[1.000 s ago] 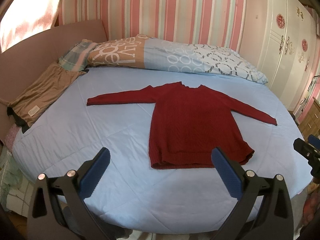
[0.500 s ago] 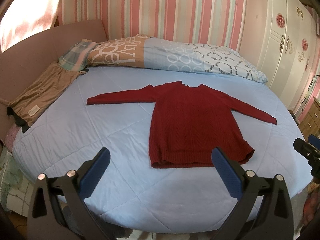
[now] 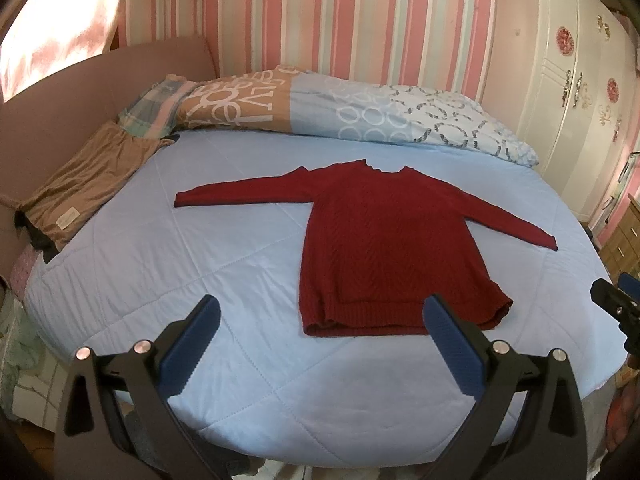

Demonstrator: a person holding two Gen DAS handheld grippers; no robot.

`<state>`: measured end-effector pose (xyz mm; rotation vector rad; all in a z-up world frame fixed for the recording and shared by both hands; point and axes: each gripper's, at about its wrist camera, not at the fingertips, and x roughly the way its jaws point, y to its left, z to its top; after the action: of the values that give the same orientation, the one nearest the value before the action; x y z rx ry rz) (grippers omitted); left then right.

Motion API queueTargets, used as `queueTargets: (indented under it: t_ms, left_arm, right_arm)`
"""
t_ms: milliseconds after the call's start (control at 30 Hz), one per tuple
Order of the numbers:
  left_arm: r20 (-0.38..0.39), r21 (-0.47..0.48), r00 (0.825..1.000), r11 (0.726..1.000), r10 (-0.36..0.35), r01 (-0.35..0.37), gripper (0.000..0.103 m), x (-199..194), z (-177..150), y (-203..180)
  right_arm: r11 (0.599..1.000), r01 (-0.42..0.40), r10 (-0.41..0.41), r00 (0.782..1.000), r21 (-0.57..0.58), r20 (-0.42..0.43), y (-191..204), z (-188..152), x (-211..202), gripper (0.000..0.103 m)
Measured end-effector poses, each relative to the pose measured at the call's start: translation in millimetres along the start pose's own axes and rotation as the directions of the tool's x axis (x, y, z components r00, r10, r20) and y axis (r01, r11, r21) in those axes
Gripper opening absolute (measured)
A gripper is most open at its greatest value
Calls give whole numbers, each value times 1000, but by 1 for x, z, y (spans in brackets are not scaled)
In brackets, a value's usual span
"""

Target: Fold small clothes

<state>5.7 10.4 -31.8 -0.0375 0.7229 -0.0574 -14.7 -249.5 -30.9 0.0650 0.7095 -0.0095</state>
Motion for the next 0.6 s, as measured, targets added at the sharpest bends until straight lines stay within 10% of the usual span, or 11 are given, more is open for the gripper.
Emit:
queueTargets:
  t_ms: [600]
  left_arm:
    - [-31,13,999,1000,-18,18,102,46,26,-11]
  right_arm:
    - [1000,-7,8,999,20,-39,-27,18,46,100]
